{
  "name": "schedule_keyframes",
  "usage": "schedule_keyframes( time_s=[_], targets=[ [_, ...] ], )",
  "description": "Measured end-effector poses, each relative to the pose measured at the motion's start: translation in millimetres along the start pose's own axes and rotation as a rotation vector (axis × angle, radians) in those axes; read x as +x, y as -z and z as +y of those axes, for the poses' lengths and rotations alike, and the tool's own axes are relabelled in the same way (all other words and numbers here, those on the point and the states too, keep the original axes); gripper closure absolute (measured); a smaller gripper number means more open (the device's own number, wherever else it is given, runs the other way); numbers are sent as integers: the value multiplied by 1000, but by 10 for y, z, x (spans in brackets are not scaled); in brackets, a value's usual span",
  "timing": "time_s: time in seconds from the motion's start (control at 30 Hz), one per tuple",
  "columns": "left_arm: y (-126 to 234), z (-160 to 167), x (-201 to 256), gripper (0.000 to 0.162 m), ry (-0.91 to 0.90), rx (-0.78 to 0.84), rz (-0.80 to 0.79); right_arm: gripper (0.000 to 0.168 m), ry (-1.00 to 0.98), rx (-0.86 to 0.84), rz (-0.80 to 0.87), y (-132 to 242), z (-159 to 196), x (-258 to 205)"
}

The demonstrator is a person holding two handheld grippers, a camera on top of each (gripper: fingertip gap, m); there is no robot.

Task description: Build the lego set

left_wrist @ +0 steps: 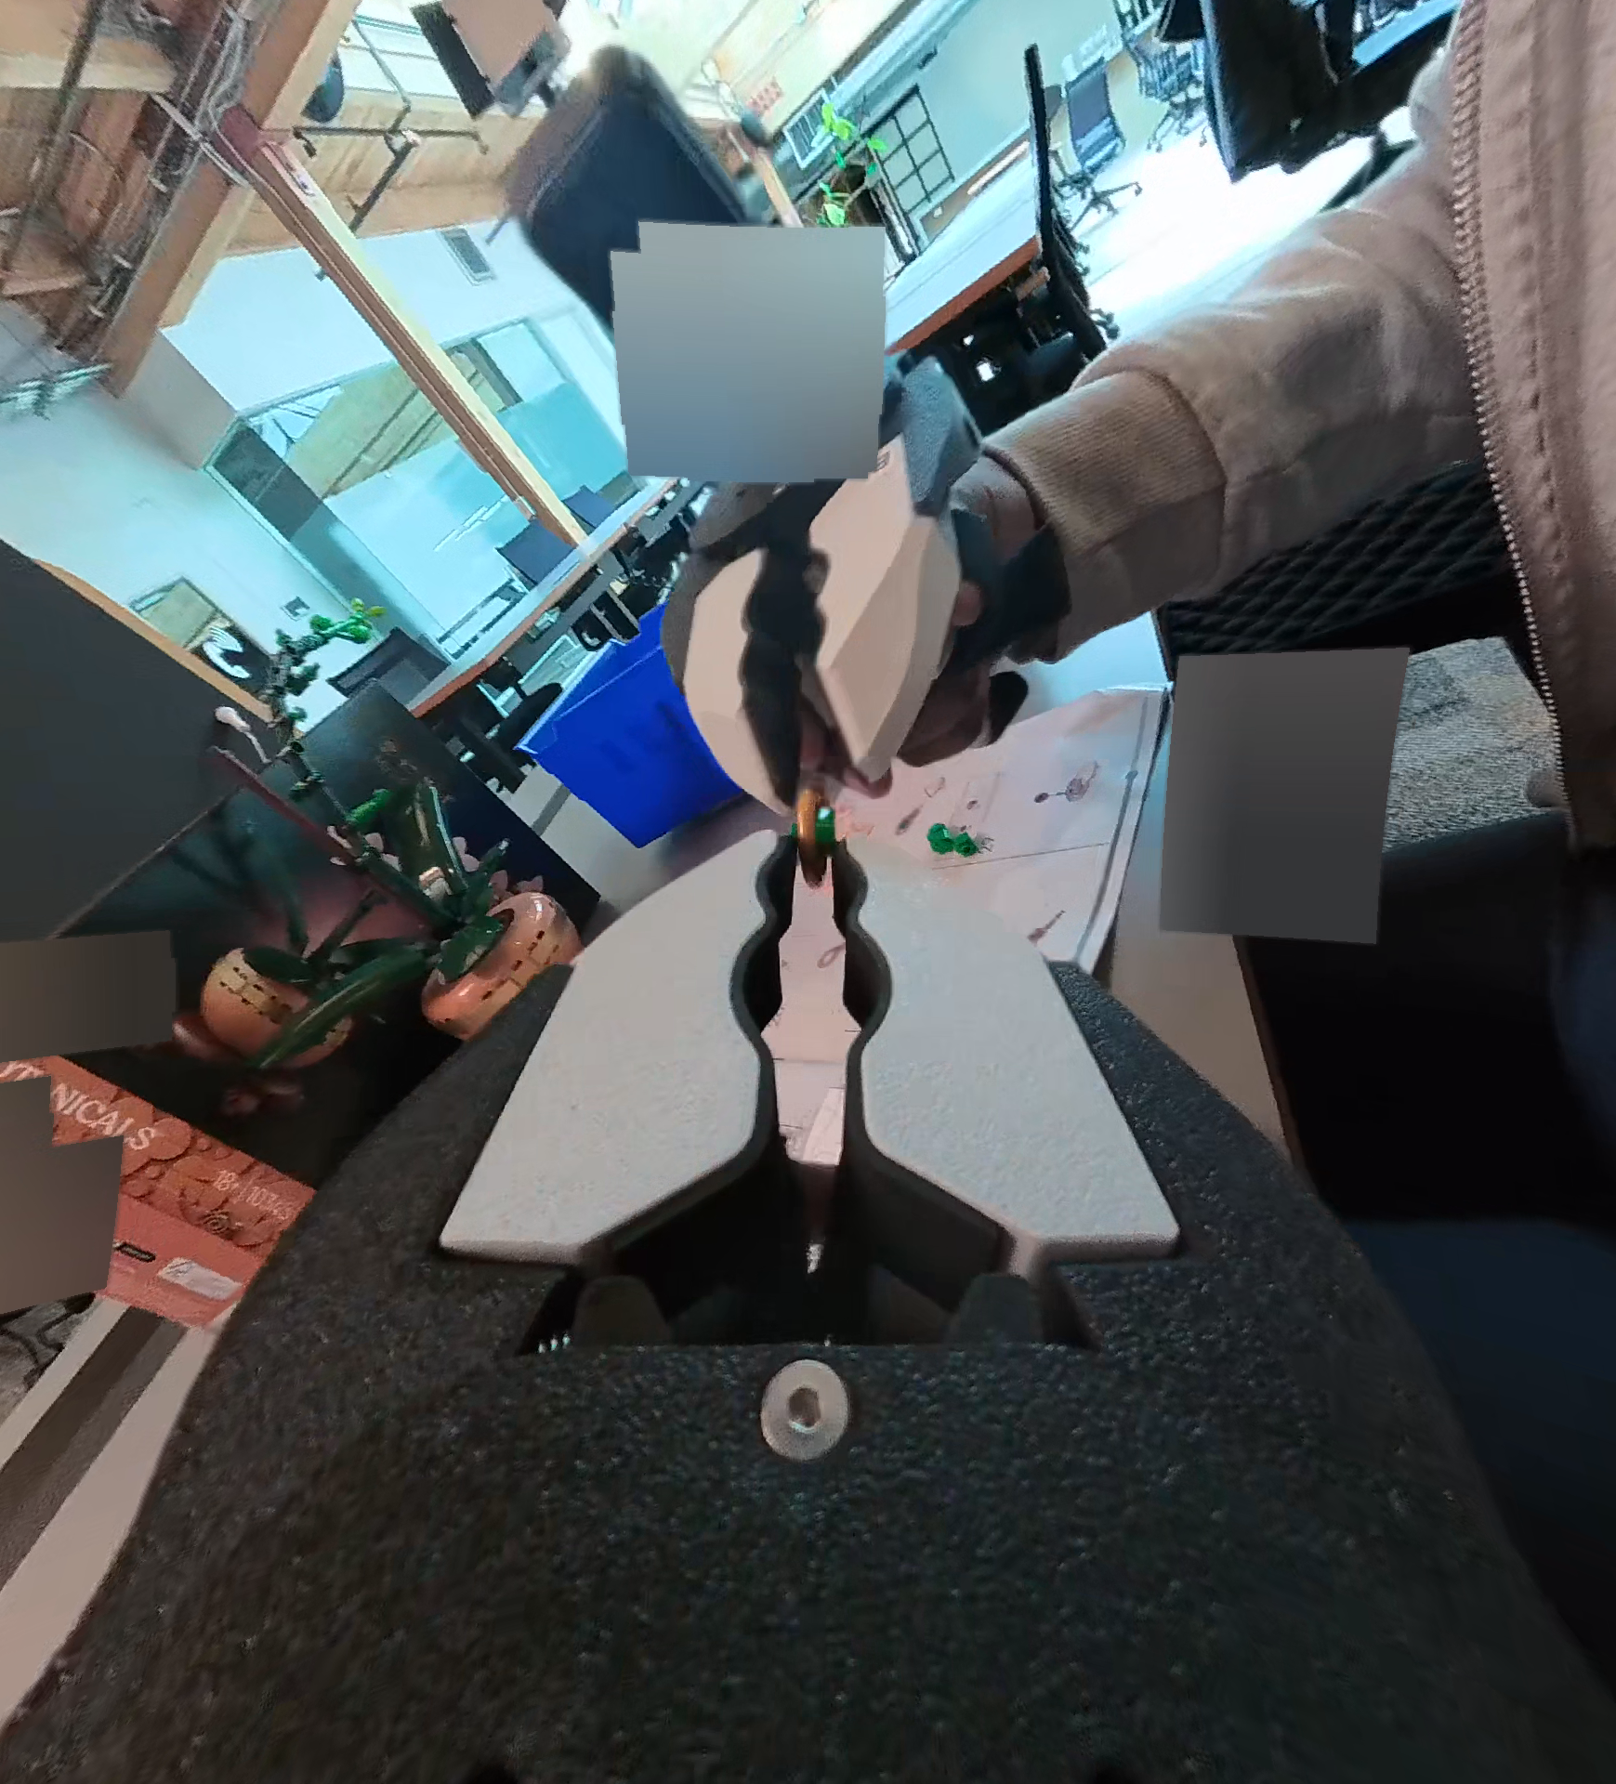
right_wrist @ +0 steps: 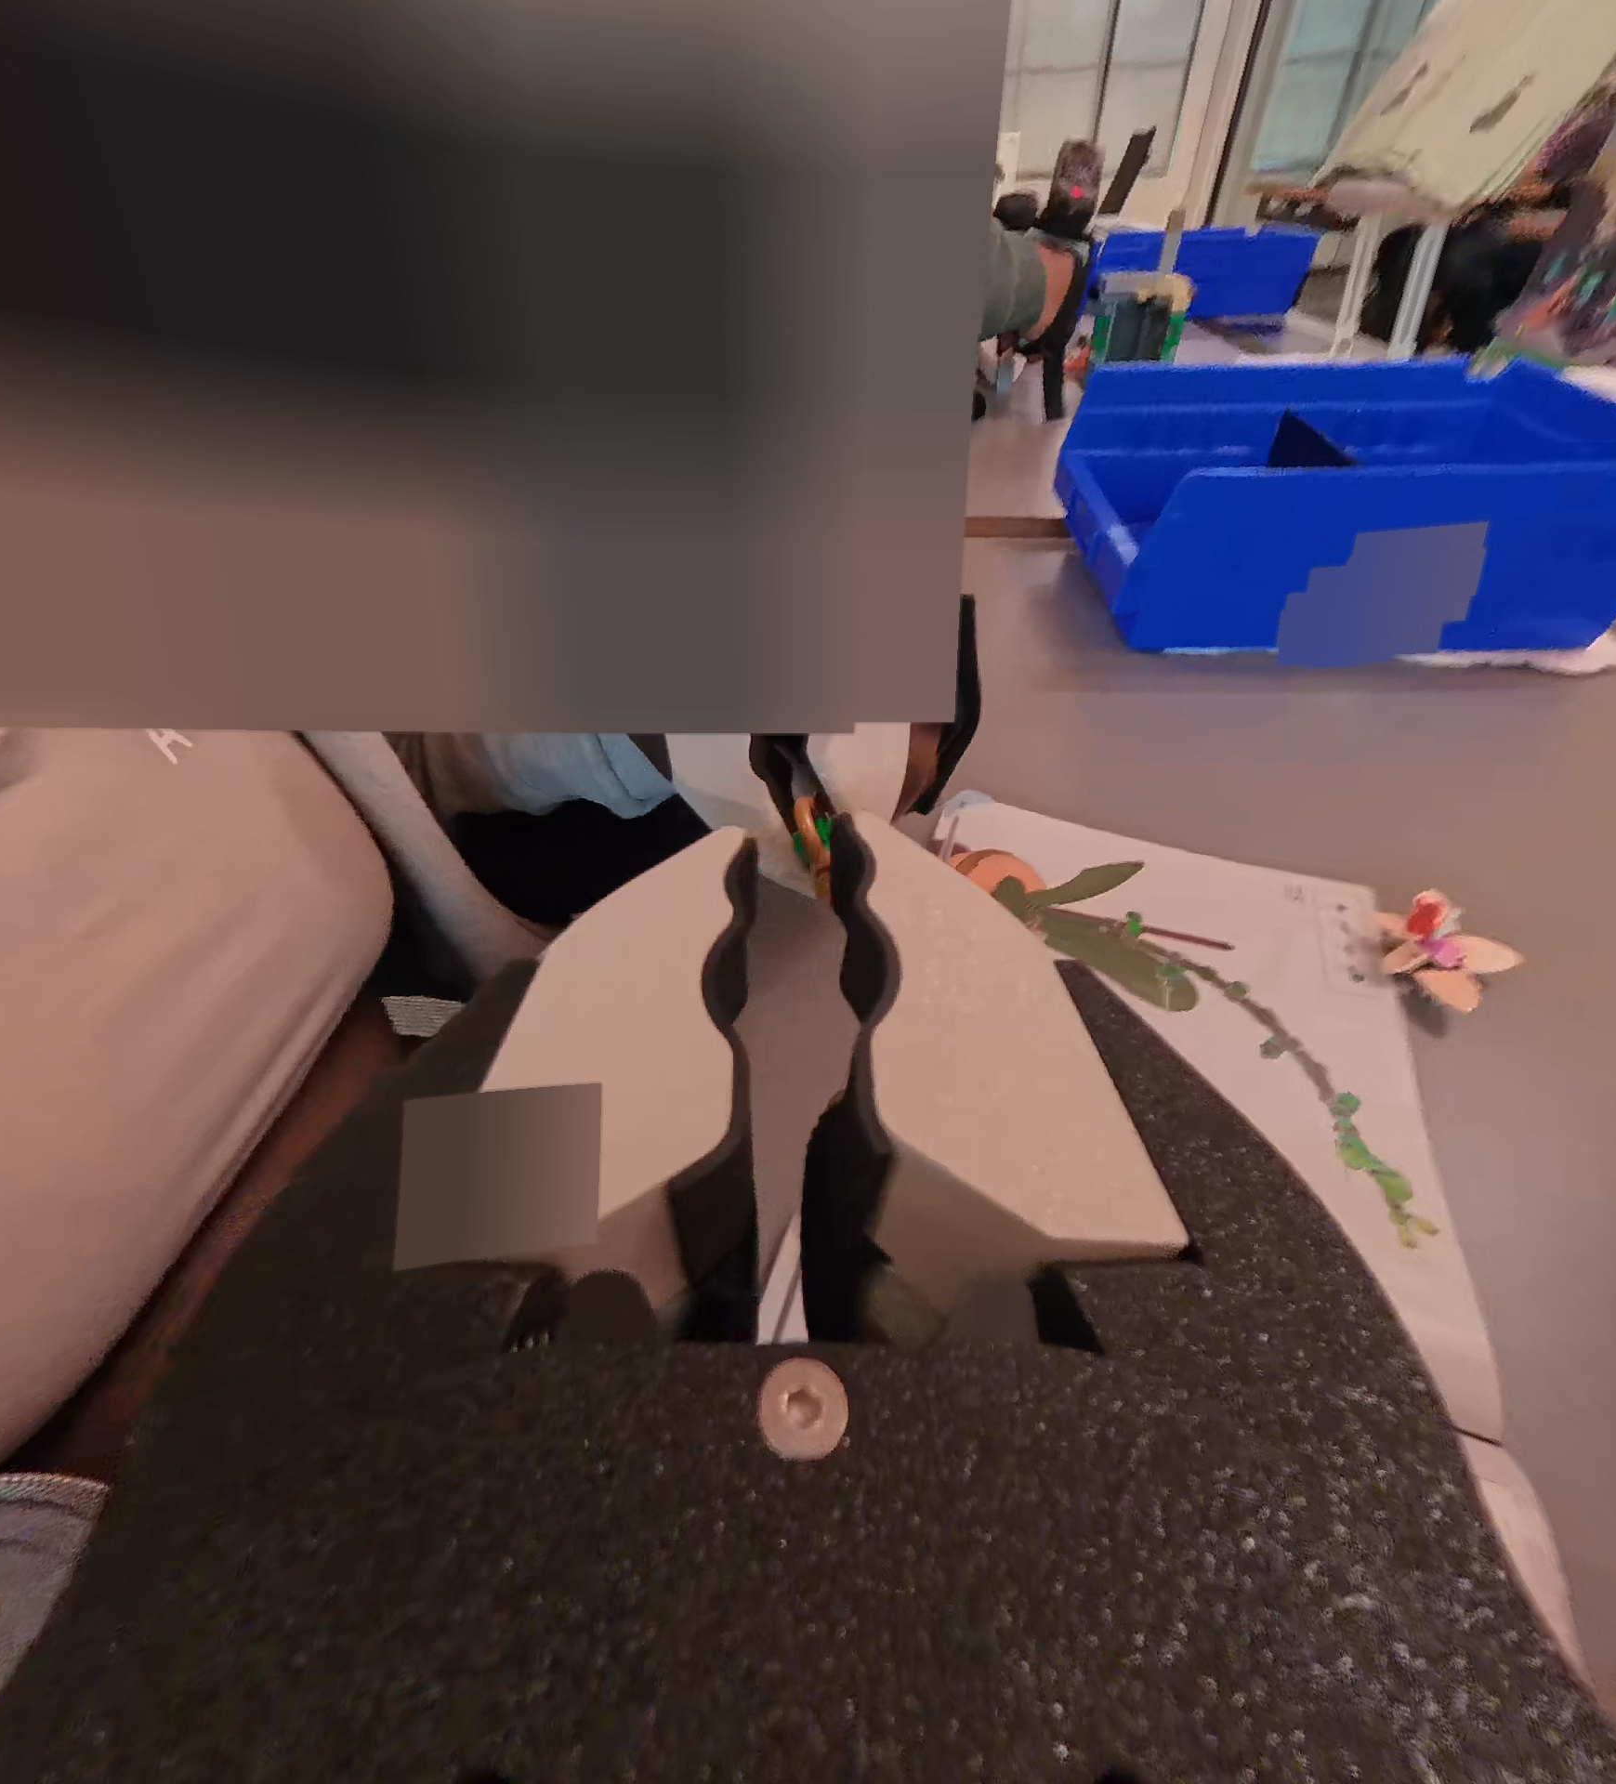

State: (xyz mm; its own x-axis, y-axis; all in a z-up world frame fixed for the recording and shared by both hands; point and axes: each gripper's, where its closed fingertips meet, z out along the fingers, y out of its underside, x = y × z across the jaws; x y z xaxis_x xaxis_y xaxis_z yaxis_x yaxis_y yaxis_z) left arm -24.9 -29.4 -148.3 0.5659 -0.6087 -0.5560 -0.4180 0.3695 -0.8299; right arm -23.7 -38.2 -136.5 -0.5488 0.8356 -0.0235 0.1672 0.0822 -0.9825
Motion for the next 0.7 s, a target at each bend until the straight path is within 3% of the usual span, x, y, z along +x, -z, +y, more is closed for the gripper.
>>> schedule_keyframes(
  time_s=[0.3,0.7],
  targets=[
    [31,-67,-30,155,128,94,4,155,190,-68,110,-5,14,55],
    [23,-11,62,155,280,84,102,163,415,-174,140,-96,55,19]
  ],
)
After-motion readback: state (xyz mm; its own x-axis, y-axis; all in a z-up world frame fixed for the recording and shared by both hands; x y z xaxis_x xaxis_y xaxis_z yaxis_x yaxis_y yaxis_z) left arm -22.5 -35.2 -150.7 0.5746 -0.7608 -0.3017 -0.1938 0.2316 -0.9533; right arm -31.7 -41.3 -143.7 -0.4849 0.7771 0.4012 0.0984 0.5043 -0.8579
